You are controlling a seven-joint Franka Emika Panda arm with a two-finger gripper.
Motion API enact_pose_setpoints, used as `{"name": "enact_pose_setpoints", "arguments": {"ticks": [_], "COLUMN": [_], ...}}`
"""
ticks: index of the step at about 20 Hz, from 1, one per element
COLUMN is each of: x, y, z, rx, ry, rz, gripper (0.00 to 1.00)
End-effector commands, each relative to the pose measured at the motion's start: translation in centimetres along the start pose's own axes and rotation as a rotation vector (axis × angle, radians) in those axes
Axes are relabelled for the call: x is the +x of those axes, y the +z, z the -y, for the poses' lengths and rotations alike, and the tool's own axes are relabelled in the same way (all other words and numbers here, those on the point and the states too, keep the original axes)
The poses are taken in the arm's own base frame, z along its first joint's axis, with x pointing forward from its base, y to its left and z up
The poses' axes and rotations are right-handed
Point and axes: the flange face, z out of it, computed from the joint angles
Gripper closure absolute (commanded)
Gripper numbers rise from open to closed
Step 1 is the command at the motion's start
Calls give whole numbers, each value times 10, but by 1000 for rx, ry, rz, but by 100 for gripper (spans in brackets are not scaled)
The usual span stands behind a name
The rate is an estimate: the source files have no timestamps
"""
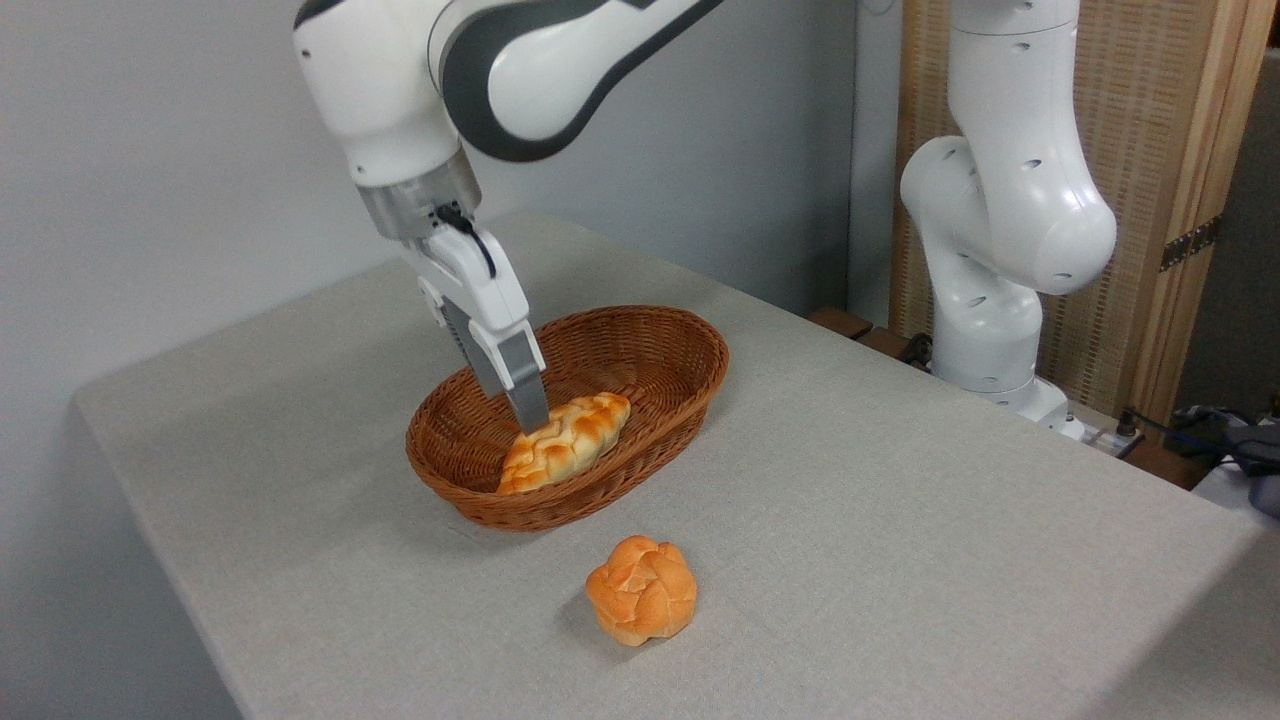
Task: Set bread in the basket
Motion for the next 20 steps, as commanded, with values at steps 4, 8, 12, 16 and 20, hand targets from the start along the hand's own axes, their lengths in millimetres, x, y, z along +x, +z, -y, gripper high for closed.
{"name": "enact_pose_setpoints", "arguments": {"ticks": [4,8,12,16,20], "x": [-45,-74,-80,-86,-88], "y": [-96,-141,-157,-158,-156], "z": [51,81,84,84,86], "rx": [56,88,85,83,79], "ry": [-166,-213,-153,-148,-152], "rz": [-110,-155,-129,-131,-129], "gripper": [0,0,0,0,0]}}
